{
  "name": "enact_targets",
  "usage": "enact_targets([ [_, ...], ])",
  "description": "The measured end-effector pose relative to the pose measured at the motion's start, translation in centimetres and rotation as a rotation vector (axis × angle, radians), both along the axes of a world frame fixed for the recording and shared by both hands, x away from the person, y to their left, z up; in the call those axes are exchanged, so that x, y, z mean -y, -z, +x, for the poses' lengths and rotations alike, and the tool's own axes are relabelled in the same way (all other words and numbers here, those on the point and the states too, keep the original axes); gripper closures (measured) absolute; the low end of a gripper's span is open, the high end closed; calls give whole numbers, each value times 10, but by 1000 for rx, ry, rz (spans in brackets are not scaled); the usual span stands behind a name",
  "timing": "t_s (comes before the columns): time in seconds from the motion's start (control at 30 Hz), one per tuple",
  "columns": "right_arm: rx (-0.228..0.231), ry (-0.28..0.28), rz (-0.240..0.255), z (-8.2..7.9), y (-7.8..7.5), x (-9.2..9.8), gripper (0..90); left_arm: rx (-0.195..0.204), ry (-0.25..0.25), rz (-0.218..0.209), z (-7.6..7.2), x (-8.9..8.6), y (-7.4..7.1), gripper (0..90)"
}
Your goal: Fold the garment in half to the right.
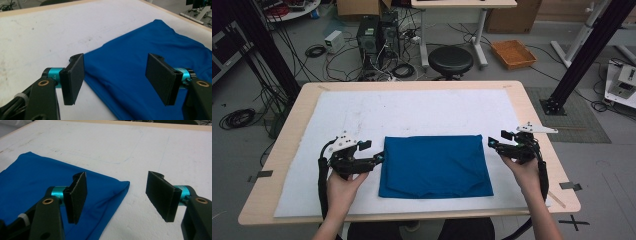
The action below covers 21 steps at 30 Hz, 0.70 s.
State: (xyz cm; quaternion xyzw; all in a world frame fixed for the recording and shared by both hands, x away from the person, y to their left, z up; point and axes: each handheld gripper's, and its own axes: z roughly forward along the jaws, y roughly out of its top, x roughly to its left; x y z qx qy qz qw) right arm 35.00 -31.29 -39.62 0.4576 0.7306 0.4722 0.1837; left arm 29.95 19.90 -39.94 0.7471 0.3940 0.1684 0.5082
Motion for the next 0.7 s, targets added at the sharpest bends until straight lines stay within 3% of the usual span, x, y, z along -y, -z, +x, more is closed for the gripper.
enact_targets([
  [0.13,4,-9,-9,0,0,-4,335,-38,-30,-26,-16,-5,8,319],
  [0.27,7,-15,-14,0,0,-6,336,-141,-57,-89,-27,-8,19,330],
  [0.37,4,-17,-15,1,0,-9,335,-157,-53,-75,-35,-6,27,373],
  [0.47,6,-23,-18,1,0,-10,336,-216,-50,-75,-40,-2,36,382],
  [0.7,6,-36,-24,1,1,-15,336,-277,-69,-49,-41,11,47,421],
])
